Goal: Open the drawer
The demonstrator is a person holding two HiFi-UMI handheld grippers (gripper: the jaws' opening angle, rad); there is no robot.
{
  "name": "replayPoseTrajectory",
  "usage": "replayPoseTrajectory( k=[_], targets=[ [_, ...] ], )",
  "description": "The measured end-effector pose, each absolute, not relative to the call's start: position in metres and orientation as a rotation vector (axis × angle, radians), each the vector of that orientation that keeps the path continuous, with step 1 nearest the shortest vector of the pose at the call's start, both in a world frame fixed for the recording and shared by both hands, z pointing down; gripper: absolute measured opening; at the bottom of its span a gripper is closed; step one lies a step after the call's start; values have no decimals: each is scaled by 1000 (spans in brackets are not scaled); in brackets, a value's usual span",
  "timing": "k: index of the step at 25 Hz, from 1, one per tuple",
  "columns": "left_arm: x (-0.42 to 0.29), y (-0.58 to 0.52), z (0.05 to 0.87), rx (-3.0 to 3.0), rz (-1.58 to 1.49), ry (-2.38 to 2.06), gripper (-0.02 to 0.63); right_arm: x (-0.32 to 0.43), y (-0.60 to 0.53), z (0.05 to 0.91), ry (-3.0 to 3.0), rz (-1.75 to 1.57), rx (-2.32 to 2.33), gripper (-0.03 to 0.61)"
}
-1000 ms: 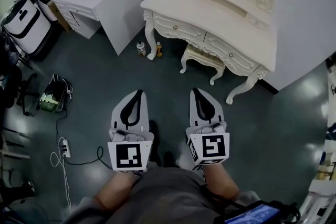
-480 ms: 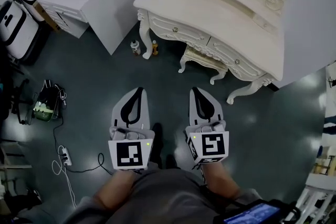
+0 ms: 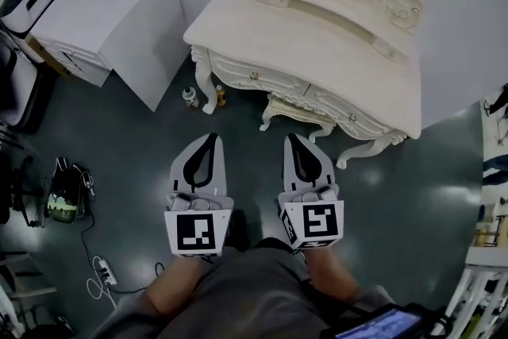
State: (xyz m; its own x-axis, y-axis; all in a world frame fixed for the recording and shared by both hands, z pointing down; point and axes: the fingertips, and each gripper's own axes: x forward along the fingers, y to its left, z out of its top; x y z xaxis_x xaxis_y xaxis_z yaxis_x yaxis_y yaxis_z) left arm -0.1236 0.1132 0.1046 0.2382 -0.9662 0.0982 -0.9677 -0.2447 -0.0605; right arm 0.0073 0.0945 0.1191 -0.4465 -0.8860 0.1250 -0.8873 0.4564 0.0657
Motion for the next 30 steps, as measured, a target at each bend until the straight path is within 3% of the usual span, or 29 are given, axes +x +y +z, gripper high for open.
replayPoseTrajectory(
  k=[11,30],
  targets=[
    [-107,52,96,2556,164,-1851,15,33,48,99,-2503,-29,1712,14],
    [-61,-71,150,2553,299,-1785,15,57,-56,167,-2505,136,1627,14]
  ],
)
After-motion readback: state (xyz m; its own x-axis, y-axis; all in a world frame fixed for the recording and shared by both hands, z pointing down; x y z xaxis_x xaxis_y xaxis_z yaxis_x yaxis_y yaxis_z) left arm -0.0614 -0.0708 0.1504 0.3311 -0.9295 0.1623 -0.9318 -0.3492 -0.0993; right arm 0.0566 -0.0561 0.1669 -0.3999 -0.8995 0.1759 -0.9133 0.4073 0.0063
